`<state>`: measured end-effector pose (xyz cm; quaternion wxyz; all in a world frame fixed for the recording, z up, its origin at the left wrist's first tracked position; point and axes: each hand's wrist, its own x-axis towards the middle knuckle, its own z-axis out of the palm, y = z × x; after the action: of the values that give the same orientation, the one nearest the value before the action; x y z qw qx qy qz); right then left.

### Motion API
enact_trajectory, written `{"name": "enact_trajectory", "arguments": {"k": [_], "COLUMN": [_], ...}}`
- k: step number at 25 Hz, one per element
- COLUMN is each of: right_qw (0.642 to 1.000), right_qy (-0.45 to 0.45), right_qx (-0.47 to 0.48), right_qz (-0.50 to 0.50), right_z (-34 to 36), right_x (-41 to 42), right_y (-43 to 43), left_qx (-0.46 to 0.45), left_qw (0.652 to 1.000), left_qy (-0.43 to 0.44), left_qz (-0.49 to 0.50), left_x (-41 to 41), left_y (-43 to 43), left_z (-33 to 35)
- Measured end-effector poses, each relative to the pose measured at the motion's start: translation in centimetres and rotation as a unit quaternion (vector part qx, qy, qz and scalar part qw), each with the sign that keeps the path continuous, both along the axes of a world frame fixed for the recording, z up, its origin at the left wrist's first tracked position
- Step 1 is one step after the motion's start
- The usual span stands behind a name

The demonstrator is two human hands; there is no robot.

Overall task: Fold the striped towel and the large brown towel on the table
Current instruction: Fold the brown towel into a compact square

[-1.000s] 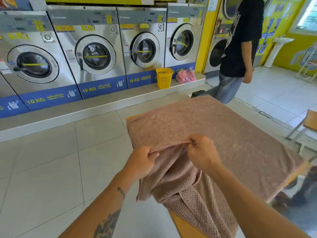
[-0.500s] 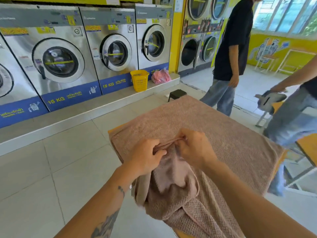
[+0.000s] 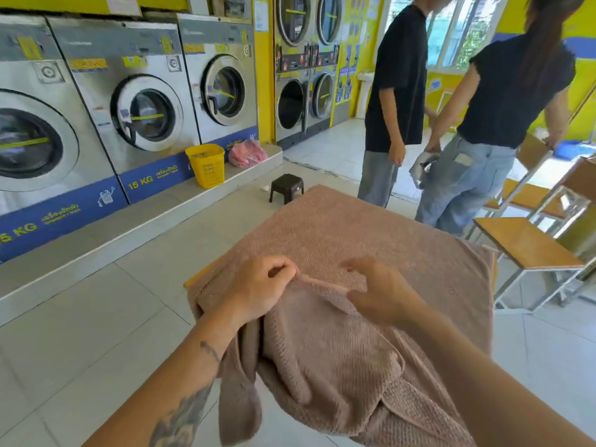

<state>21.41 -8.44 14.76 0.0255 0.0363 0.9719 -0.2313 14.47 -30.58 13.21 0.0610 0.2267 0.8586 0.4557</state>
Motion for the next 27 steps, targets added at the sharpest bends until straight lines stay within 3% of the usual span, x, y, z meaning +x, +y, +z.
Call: {"name": "enact_trajectory", "arguments": {"k": [2,4,8,13,15,19,22,24,27], "right_qw": [0.998,0.993,0.983,0.977,0.977,0.977,0.985,0.989,0.993], "right_qy": [0.021,0.056,0.121,0.165,0.159,0.158,0.131,0.105,0.062], "right_qx": [-0.057,-0.1,-0.13,-0.077,-0.053,-0.013,-0.007,-0.008,-0.009], "right_qz": [0.034,0.0,-0.048,-0.107,-0.13,-0.145,-0.113,-0.108,-0.102], "right_z": [-0.2,-0.5,1.6,4.2,4.0,2.8,1.5,0.8,0.4], "right_x": [-0.6,-1.4,-2.9,-5.1,-5.6,-5.6,-5.5,-5.3,-4.4], "right_y": [-3.0,-4.6,-3.8,0.4,2.8,5.3,6.0,6.5,7.4], "left_qx": [-0.028,-0.008,-0.034,-0.071,-0.132,-0.269,-0.217,-0.235,-0.346], "left_qw": [0.998,0.998,0.999,0.986,0.975,0.949,0.944,0.92,0.878], "left_qy": [0.059,0.064,0.019,-0.134,-0.144,-0.023,0.081,0.142,0.145], "left_qz": [-0.005,-0.004,0.006,0.074,0.101,0.163,0.235,0.281,0.298], "left_x": [-0.5,-0.8,-0.9,-0.7,-1.1,-4.0,-6.6,-8.5,-11.8], "left_y": [0.8,0.8,-0.8,-5.2,-7.2,-10.6,-9.6,-7.7,-5.9], "left_z": [1.0,1.0,-1.1,-7.4,-8.4,-7.1,-3.5,-1.0,1.4]}}
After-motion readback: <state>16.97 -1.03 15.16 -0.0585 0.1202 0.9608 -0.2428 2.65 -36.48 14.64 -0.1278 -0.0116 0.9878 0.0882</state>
